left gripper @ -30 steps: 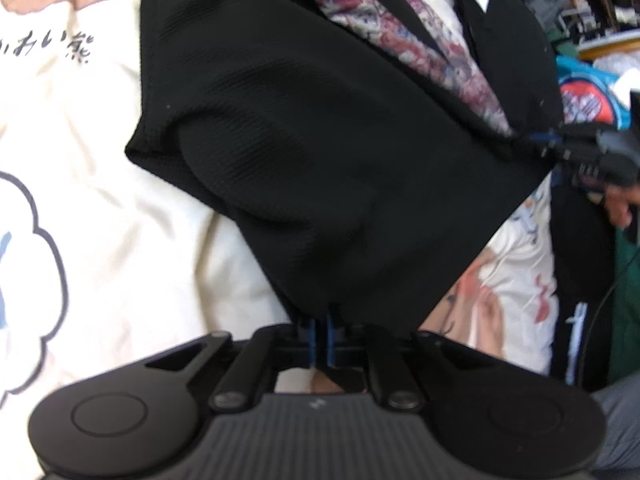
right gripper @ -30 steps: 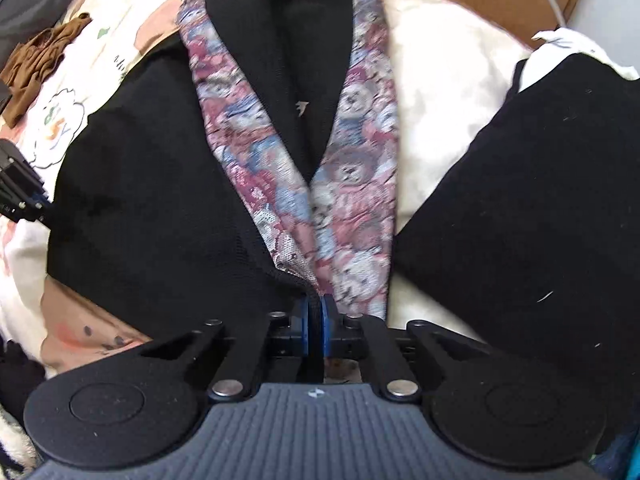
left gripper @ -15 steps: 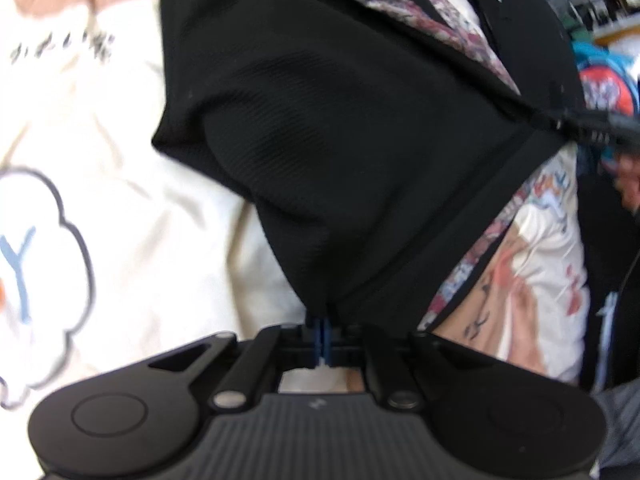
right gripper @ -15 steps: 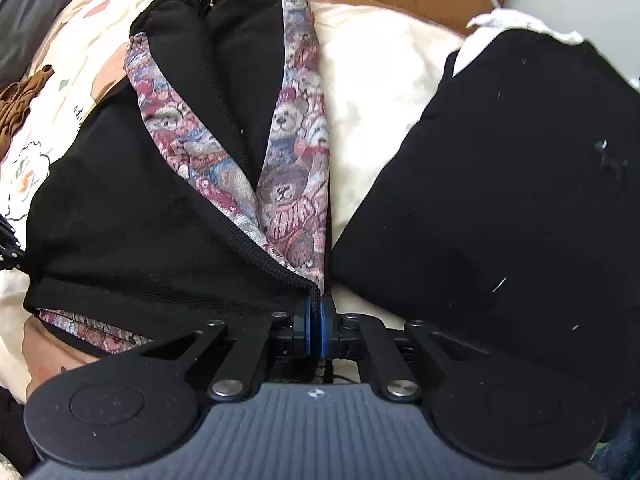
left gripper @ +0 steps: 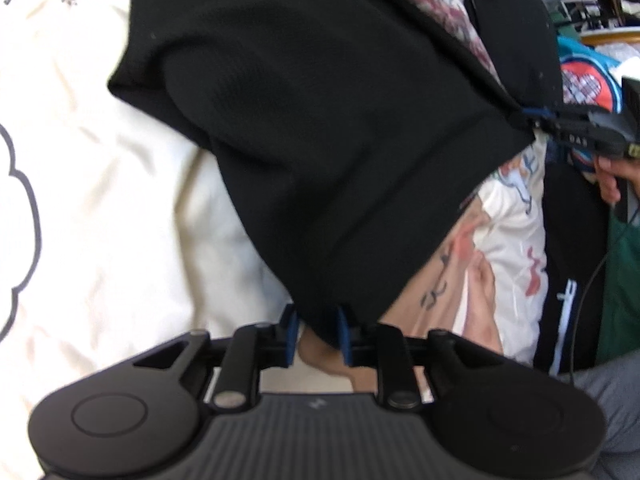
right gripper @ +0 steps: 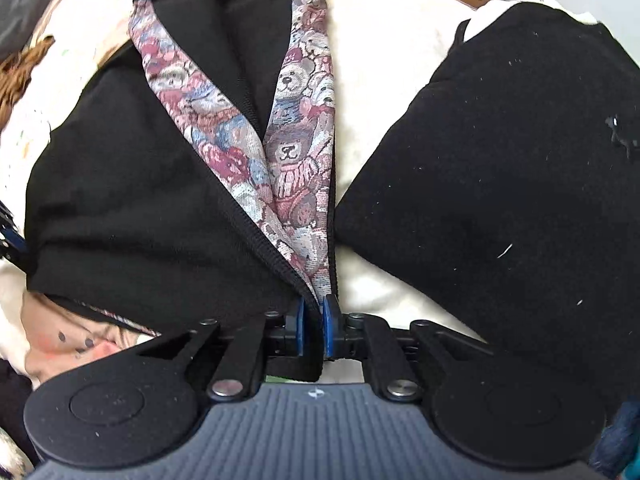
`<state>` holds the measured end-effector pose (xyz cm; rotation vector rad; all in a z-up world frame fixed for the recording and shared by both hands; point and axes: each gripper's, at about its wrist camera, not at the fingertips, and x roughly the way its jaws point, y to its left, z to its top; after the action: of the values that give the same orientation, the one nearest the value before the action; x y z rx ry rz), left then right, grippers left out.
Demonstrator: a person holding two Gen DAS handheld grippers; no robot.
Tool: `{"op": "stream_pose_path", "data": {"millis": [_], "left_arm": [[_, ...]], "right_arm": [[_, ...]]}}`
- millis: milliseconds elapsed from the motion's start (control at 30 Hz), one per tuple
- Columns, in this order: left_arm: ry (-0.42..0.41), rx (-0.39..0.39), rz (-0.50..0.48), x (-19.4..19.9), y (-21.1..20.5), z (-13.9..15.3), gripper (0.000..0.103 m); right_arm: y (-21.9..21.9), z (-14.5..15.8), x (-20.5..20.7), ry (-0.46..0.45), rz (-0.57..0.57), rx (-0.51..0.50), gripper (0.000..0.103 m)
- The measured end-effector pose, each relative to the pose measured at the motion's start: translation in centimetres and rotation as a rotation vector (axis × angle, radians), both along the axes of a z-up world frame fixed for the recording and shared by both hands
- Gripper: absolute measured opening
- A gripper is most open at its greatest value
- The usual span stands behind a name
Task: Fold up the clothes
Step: 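Open both grippers and release the lengthwise-folded trousers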
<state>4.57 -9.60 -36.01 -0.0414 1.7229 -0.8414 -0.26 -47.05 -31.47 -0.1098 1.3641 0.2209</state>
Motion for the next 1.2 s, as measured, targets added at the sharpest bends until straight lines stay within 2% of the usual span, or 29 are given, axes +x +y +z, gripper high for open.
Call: {"op": "stream_pose_path", "data": {"millis": [100,233,300,333,433,567,733,867,1033,1200], "left_arm": [[-0.016,-0.008,0.007,0.4,0.4,0.9,0.023],[-0.061,-0.029,0.045,2.0,1.3,2.6,0.024],[-0.115,-0.041,0.061,3.1,1.6,4.1,0.025],[-0.142,-0.040,0.064,3.5,1.9,4.7,0.028],[-0.217,-0.029,0.076,4.8,2.3,6.5,0.032],[-0.304,-0.062,0.154,6.7,2.9,9.0,0.035],[-0.403,-0.053,0.213,9.1,3.1,11.6,0.037],[-0.458,-0.070,0.260,11.6,3.3,13.8,0.048],[-0.482,-0.083,0.340,14.4,3.4,14.2,0.049],[-0.457,-0.062,0.420,16.5,4.2,13.0,0.050]], "right_arm": [[0.2,0.8,0.8,0.041,0.028,-0.031,0.011],[0.4,2.1,1.7,0.050,0.034,-0.032,0.022],[0.7,3.0,2.1,0.043,0.027,-0.041,0.046],[0.9,3.3,2.2,0.040,0.026,-0.045,0.049],[1.8,4.6,2.2,0.012,0.041,-0.067,0.049],[3.3,6.5,2.8,-0.023,0.054,-0.079,0.049],[5.6,8.8,4.1,-0.094,0.069,-0.087,0.050],[6.9,9.9,5.8,-0.147,0.034,-0.081,0.054],[8.4,10.3,7.7,-0.199,0.001,-0.071,0.054],[9.6,10.7,9.3,-0.265,-0.041,-0.033,0.054]]}}
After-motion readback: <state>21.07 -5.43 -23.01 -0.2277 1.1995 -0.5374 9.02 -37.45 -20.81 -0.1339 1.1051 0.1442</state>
